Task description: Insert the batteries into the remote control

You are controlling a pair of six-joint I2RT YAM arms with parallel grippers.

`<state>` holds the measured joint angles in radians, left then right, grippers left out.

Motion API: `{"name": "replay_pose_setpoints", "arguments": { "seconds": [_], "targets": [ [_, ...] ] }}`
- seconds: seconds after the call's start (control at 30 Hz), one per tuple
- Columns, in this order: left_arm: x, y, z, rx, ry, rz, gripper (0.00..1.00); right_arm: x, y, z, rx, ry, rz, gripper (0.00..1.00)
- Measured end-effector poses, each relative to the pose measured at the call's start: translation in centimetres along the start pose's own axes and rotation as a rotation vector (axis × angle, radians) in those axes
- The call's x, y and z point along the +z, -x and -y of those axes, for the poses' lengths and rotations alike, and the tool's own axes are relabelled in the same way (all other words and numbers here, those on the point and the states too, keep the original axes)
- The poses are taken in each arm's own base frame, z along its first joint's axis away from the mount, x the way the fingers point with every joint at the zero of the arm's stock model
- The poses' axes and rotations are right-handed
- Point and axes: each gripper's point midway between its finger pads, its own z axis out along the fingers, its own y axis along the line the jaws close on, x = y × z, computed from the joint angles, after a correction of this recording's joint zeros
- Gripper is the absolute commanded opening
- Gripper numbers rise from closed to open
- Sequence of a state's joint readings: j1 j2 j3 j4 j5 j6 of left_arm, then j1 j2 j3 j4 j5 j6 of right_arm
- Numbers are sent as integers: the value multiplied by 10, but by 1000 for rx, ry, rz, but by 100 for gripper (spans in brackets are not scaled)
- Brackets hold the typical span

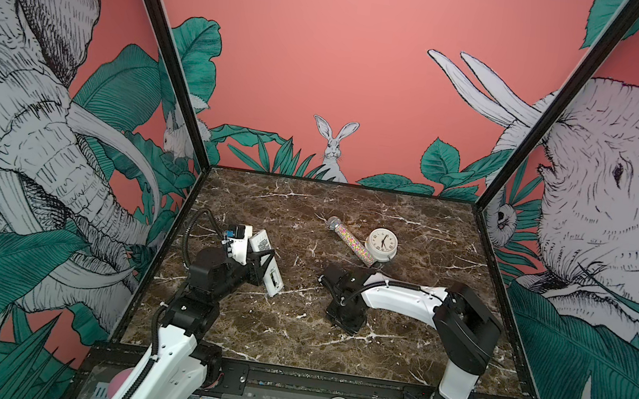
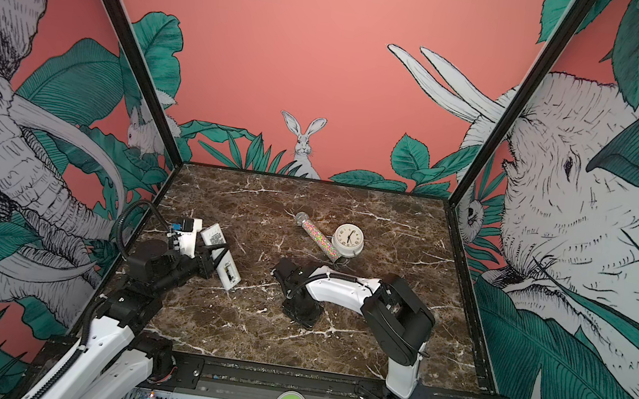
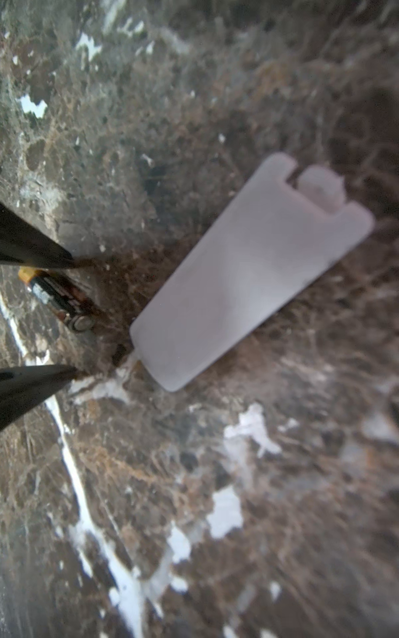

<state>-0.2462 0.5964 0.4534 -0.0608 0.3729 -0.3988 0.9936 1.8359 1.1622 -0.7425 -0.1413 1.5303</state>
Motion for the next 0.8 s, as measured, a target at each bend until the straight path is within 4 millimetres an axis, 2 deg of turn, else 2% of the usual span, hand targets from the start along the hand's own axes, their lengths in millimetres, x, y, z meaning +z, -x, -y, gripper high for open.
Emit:
{"name": "replay_pose_setpoints", "arguments": {
  "seconds": [0.13, 0.33, 0.63, 0.8],
  "targets": [
    [0, 0, 0, 0, 1, -2, 0, 0, 0, 0, -3, 1, -1, 31],
    [1, -1, -1, -3, 3, -7, 0, 0, 0, -3, -19, 14, -4, 7],
    [5, -7, -3, -13, 2, -33, 0, 2, 2, -10, -143, 28, -73, 0],
    [7, -10, -2, -30, -10, -49, 0, 1, 4, -29, -344, 4, -134, 0]
  ]
}}
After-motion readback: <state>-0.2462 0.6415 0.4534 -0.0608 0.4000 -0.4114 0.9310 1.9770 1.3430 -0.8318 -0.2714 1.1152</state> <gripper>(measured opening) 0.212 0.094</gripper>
